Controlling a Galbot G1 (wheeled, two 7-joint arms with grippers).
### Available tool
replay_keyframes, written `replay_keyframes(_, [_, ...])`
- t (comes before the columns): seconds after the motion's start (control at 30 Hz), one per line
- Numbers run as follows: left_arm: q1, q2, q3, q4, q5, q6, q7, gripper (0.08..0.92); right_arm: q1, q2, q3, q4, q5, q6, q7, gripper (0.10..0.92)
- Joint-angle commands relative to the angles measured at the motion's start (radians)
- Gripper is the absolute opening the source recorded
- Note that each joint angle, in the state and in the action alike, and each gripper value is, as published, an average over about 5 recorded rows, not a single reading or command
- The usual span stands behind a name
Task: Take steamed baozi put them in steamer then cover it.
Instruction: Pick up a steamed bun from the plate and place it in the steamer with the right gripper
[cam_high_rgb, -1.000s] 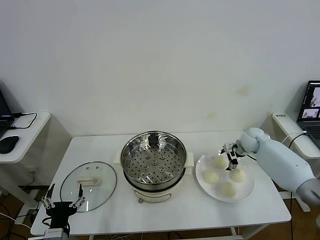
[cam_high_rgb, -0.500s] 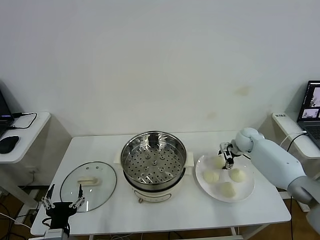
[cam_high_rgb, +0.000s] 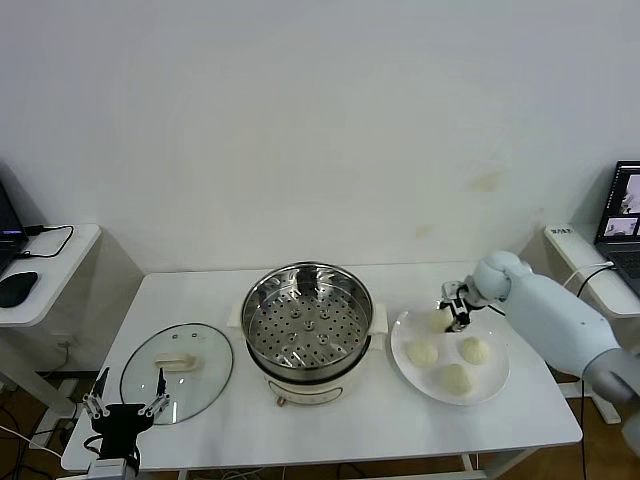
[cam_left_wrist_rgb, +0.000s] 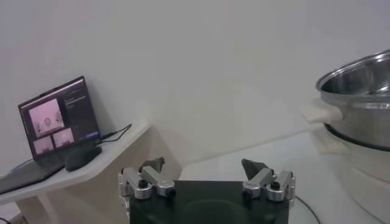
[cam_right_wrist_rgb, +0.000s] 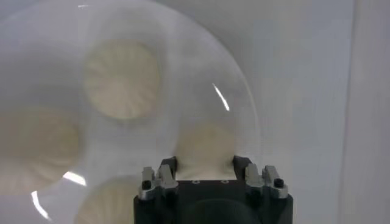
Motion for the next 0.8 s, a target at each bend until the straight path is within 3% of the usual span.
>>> replay_keyframes(0.03, [-0.001, 0.001, 0.001, -0.001, -0.001, 0.0, 0.001, 0.823, 0.223, -0.137, -0.152, 0.214, 0.203, -0.005, 0.0, 0.577])
replay_keyframes(0.43, [-0.006, 0.013, 0.019, -0.016, -0.01, -0.001, 0.004, 0.823, 0.604, 0.017, -0.448, 0.31, 0.474, 0.078, 0.078, 0.585])
replay_keyframes(0.8, [-0.003, 0.016, 0.006, -0.019, -0.019, -0.013, 0.004, 0.823, 0.617, 0.34, -0.589, 0.256, 0.429, 0.216, 0.124, 0.585])
